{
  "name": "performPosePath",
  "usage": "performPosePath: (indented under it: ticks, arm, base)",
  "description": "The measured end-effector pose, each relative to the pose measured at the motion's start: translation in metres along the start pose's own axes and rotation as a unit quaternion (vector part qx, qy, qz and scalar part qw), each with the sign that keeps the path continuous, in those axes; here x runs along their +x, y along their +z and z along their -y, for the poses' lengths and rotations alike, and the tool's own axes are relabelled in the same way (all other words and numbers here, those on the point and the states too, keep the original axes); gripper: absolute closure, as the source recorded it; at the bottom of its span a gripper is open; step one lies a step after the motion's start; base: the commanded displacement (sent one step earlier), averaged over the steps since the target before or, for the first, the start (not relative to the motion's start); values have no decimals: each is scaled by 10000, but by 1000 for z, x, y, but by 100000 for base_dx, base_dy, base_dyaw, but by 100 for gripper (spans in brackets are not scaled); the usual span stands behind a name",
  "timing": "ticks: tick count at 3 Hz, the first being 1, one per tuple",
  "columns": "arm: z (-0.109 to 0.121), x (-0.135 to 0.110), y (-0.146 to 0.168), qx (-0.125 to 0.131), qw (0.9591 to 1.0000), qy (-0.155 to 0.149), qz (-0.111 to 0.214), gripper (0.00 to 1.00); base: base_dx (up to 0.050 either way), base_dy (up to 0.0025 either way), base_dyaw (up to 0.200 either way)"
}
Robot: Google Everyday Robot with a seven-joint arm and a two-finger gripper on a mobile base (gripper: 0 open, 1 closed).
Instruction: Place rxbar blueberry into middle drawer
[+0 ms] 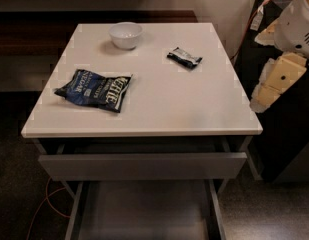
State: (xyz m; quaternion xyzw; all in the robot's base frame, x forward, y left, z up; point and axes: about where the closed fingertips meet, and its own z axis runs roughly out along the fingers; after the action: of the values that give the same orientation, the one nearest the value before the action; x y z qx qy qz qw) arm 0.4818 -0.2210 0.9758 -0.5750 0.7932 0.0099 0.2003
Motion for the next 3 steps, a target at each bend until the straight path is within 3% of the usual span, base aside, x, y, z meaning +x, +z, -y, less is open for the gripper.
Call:
performPosePath:
  ticks: [1, 2, 3]
  arm:
    - [42, -13, 27, -127, 9990, 301, 290, 0]
    - [68, -25, 52, -167, 9975, 547, 418, 0]
    - [100, -37, 81, -115, 9937, 975, 539, 0]
  base:
    - [0, 0, 0]
    - [0, 0, 0]
    - [0, 0, 0]
